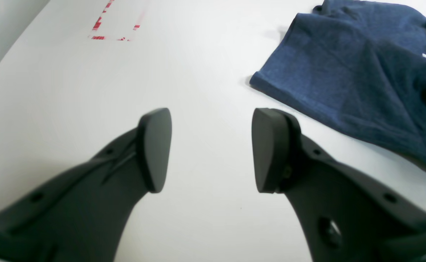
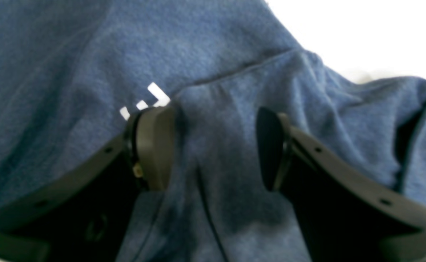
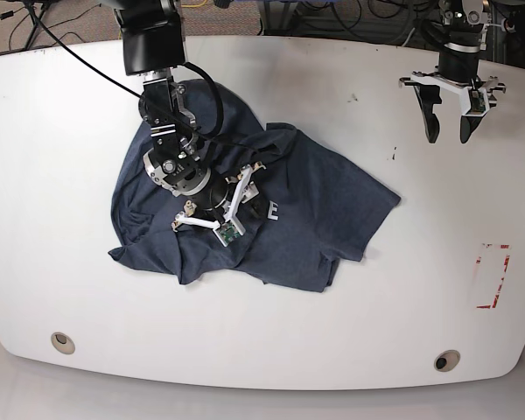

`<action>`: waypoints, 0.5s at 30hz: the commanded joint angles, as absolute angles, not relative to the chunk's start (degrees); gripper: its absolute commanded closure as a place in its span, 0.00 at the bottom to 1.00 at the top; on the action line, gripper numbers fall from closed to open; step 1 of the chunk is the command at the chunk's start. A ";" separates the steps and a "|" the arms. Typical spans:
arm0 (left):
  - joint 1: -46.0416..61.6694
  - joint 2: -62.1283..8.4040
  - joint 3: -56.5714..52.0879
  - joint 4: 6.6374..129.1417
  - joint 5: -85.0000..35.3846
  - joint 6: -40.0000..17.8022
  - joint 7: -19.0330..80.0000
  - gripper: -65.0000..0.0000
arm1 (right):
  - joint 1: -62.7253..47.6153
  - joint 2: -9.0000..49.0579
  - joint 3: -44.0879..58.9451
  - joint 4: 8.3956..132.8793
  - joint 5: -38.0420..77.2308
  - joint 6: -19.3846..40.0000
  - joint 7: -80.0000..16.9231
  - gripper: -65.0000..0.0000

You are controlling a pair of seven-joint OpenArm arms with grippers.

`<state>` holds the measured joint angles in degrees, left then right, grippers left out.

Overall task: Layout the t-shirt on the table in an organized manner, then fold the t-shirt properly
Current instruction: 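Lower the right gripper onto the crumpled navy t-shirt and pinch fabric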

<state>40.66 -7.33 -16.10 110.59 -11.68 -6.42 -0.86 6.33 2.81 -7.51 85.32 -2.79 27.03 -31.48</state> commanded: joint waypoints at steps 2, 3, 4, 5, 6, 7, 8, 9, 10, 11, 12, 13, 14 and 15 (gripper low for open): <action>41.10 -7.69 -16.40 111.52 -11.82 -6.20 -2.33 0.49 | 8.04 2.68 -7.52 85.41 -2.07 26.95 -29.76 0.47; 41.10 -7.69 -16.40 111.52 -11.82 -6.20 -2.33 0.49 | 8.04 2.68 -7.52 85.23 -2.07 26.95 -29.76 0.47; 41.10 -7.69 -16.40 111.52 -11.82 -6.20 -2.33 0.49 | 8.04 2.68 -7.52 85.05 -2.07 26.95 -29.76 0.47; 41.01 -7.69 -16.40 111.43 -11.82 -6.20 -2.33 0.49 | 8.04 2.59 -7.52 84.44 -2.07 26.95 -29.67 0.47; 40.92 -7.69 -16.40 111.43 -11.82 -6.20 -2.33 0.49 | 8.13 2.51 -7.52 84.00 -2.07 26.95 -29.67 0.47; 40.92 -7.69 -16.40 111.34 -11.82 -6.20 -2.33 0.49 | 8.13 2.51 -7.52 83.74 -2.07 26.95 -29.58 0.47; 40.92 -7.69 -16.40 111.34 -11.82 -6.20 -2.33 0.49 | 8.13 2.51 -7.52 83.65 -2.07 26.95 -29.58 0.47; 40.92 -7.69 -16.40 111.34 -11.82 -6.20 -2.33 0.49 | 8.13 2.51 -7.52 83.56 -2.07 26.95 -29.58 0.47; 40.92 -7.69 -16.40 111.34 -11.82 -6.20 -2.33 0.49 | 8.13 2.51 -7.52 83.47 -2.07 26.95 -29.58 0.48; 40.92 -7.69 -16.40 111.34 -11.82 -6.20 -2.33 0.49 | 8.13 2.51 -7.52 83.47 -2.07 26.95 -29.58 0.49; 40.92 -7.69 -16.40 111.34 -11.82 -6.20 -2.33 0.49 | 8.13 2.51 -7.52 83.47 -2.07 26.95 -29.58 0.52; 40.92 -7.69 -16.40 111.34 -11.82 -6.20 -2.33 0.49 | 8.13 2.51 -7.52 83.47 -2.07 26.95 -29.58 0.56; 40.92 -7.69 -16.40 111.34 -11.82 -6.20 -2.33 0.49 | 8.13 2.51 -7.52 83.38 -2.07 26.95 -29.58 0.61; 40.92 -7.69 -16.40 111.34 -11.82 -6.20 -2.33 0.49 | 8.13 2.51 -7.52 83.38 -2.07 26.95 -29.58 0.68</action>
<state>40.62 -7.33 -16.10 110.48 -11.68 -6.42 -0.84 6.72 2.68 -7.57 82.59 -2.79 27.05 -31.09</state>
